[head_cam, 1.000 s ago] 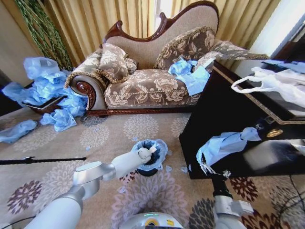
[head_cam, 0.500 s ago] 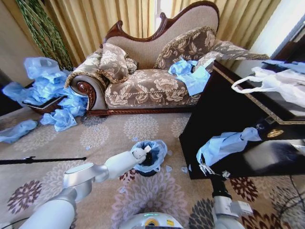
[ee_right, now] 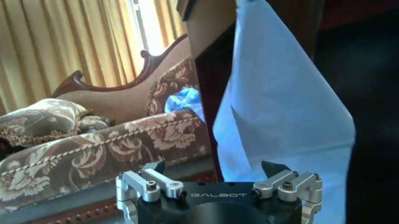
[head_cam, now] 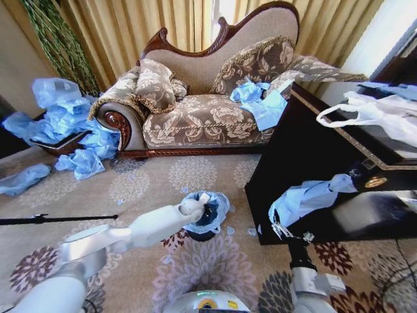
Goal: Place a garbage bag over the trash bin.
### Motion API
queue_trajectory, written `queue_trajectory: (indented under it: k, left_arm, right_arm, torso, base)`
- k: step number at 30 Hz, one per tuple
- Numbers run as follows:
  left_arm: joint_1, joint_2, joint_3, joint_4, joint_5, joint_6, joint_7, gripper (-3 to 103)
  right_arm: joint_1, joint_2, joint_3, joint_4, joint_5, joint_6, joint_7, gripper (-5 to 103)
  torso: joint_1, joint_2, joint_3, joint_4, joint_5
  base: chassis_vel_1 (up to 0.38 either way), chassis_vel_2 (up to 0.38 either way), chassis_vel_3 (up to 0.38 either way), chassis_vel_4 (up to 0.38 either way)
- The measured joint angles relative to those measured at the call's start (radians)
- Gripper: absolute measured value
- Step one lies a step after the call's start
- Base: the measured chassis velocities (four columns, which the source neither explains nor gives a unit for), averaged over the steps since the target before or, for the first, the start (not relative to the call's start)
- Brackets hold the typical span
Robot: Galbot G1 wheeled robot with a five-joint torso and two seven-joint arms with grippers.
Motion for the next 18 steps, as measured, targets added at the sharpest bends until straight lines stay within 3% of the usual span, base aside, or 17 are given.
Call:
queue_trajectory:
  k: [3, 4, 5, 7, 9, 10, 12, 13, 14, 15, 16, 17, 18]
  left_arm:
    - [0.100, 0.132, -0.158, -0.201, -0.059, 0.003, -0.025, 70]
    - [0.100, 0.132, -0.158, -0.201, -0.059, 0.003, -0.025, 70]
    - [0.158, 0.197, -0.240, -0.292, -0.087, -0.002, -0.026, 76]
    - [0.303, 0.347, -0.441, -0.451, -0.119, -0.053, -0.030, 87]
    - [0.336, 0.382, -0.482, -0.486, -0.115, -0.075, -0.031, 87]
    - [0.423, 0.454, -0.588, -0.555, -0.090, -0.131, -0.030, 93]
    - [0.452, 0.471, -0.622, -0.573, -0.081, -0.151, -0.028, 97]
    - [0.503, 0.488, -0.689, -0.601, -0.063, -0.197, -0.021, 99]
    - [0.555, 0.482, -0.772, -0.626, -0.051, -0.225, -0.019, 100]
    - [0.614, 0.462, -0.872, -0.654, -0.041, -0.238, -0.021, 100]
    - [0.614, 0.462, -0.872, -0.654, -0.041, -0.238, -0.021, 100]
    - [0.672, 0.438, -0.969, -0.677, -0.035, -0.245, -0.022, 100]
    - [0.819, 0.364, -1.163, -0.732, -0.003, -0.257, -0.014, 100]
  right_arm:
    - [-0.009, 0.005, 0.000, 0.024, -0.016, -0.006, 0.001, 100]
    - [-0.009, 0.005, 0.000, 0.024, -0.016, -0.006, 0.001, 100]
    - [-0.017, 0.007, 0.000, 0.033, -0.026, -0.008, 0.000, 100]
    - [-0.039, 0.009, -0.002, 0.047, -0.072, -0.022, -0.006, 100]
    - [-0.045, 0.010, -0.003, 0.050, -0.085, -0.026, -0.013, 100]
    - [-0.070, 0.023, -0.004, 0.060, -0.118, -0.029, -0.037, 100]
    - [-0.083, 0.034, -0.002, 0.065, -0.131, -0.027, -0.048, 100]
    - [-0.121, 0.071, 0.003, 0.079, -0.170, -0.009, -0.078, 100]
    - [-0.148, 0.097, 0.000, 0.086, -0.208, 0.005, -0.106, 100]
    - [-0.150, 0.101, -0.008, 0.086, -0.235, 0.010, -0.119, 100]
    - [-0.150, 0.101, -0.008, 0.086, -0.235, 0.010, -0.119, 100]
    - [-0.144, 0.103, -0.016, 0.082, -0.264, 0.017, -0.131, 100]
    - [-0.126, 0.106, -0.027, 0.063, -0.318, 0.031, -0.150, 100]
  torso:
    - [0.000, 0.000, 0.000, -0.0008, 0.0000]
    - [0.000, 0.000, 0.000, -0.0008, 0.0000]
    - [0.000, 0.000, 0.000, -0.0015, -0.0006]
    - [0.000, 0.000, 0.000, 0.0000, 0.0002]
    - [0.000, 0.000, 0.000, 0.0003, 0.0003]
    - [0.000, 0.000, 0.000, 0.0009, 0.0003]
    - [0.000, 0.000, 0.000, 0.0007, 0.0004]
    - [0.000, 0.000, 0.000, -0.0002, 0.0002]
    - [0.000, 0.000, 0.000, -0.0029, -0.0008]
    - [0.000, 0.000, 0.000, -0.0028, -0.0008]
    - [0.000, 0.000, 0.000, -0.0028, -0.0008]
    - [0.000, 0.000, 0.000, -0.0026, 0.0006]
    - [0.000, 0.000, 0.000, -0.0013, 0.0014]
  base:
    - [0.000, 0.000, 0.000, 0.000]
    - [0.000, 0.000, 0.000, 0.000]
    - [0.000, 0.000, 0.000, 0.000]
    - [0.000, 0.000, 0.000, 0.000]
    - [0.000, 0.000, 0.000, 0.000]
    - [0.000, 0.000, 0.000, 0.000]
    - [0.000, 0.000, 0.000, 0.000]
    - [0.000, 0.000, 0.000, 0.000]
    - [0.000, 0.000, 0.000, 0.000]
    - [0.000, 0.000, 0.000, 0.000]
    - [0.000, 0.000, 0.000, 0.000]
    - [0.000, 0.000, 0.000, 0.000]
    - [0.000, 0.000, 0.000, 0.000]
